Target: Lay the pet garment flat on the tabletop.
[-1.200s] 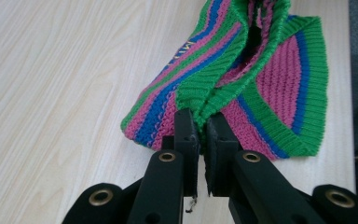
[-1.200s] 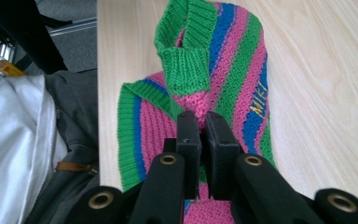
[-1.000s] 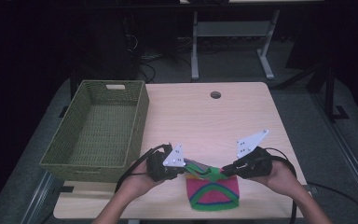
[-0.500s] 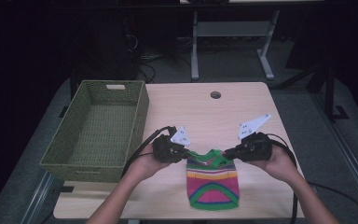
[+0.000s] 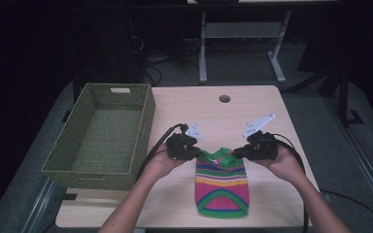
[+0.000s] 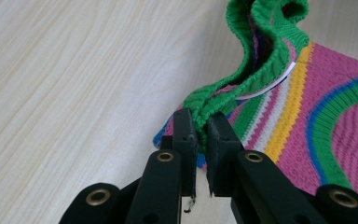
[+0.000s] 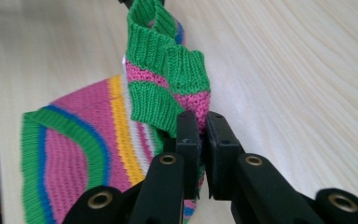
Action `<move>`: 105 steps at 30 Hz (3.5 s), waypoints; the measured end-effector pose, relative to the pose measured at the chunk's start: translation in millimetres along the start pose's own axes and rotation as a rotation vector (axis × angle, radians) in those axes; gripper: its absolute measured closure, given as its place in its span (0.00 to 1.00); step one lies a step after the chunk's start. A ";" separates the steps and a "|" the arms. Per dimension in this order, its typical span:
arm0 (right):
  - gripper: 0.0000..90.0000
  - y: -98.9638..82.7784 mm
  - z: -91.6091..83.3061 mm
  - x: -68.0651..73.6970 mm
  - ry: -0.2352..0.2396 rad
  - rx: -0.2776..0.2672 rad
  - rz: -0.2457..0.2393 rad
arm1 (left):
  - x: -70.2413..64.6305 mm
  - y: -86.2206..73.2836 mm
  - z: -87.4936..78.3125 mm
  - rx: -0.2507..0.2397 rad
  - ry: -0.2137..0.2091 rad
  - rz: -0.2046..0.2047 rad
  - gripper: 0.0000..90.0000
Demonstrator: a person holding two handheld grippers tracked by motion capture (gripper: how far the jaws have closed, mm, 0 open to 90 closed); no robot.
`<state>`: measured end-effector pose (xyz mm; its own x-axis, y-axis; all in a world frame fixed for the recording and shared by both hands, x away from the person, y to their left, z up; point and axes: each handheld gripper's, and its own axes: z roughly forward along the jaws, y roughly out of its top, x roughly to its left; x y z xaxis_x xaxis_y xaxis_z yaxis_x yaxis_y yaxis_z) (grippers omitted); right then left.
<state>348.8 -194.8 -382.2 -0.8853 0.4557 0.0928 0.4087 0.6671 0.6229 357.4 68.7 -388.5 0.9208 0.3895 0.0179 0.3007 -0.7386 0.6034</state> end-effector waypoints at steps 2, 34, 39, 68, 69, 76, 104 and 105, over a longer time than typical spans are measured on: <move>0.94 -0.5 0.9 -1.7 -0.007 0.003 -0.003 | 2.0 0.5 3.0 0.004 0.007 -0.005 0.93; 0.93 -16.3 20.9 -32.7 -0.101 0.011 0.113 | 28.8 9.0 46.8 0.013 0.040 -0.134 0.91; 0.92 -18.5 24.1 -37.2 -0.101 0.007 0.132 | 31.0 9.7 49.4 0.010 0.041 -0.145 0.89; 0.58 -29.7 14.0 -31.1 -0.082 0.018 0.173 | 17.2 -6.9 30.2 -0.028 -0.009 -0.143 0.56; 0.58 -30.7 13.6 -29.1 -0.079 0.018 0.171 | 13.2 -8.3 28.4 -0.022 -0.008 -0.129 0.56; 0.73 -37.6 6.8 -7.7 -0.070 0.021 0.138 | -12.8 -15.9 18.5 -0.024 -0.031 -0.063 0.67; 1.00 -59.6 36.2 39.1 -0.009 0.100 0.040 | -49.9 -34.3 33.2 0.105 -0.129 0.054 1.00; 1.00 -59.8 37.6 38.3 -0.016 0.107 0.026 | -49.7 -34.7 34.9 0.112 -0.128 0.052 1.00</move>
<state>298.8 -195.0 -445.1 -0.8709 0.4821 0.0953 0.4536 0.7138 0.5336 309.8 55.7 -438.1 0.9578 0.2813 -0.0590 0.2710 -0.8152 0.5118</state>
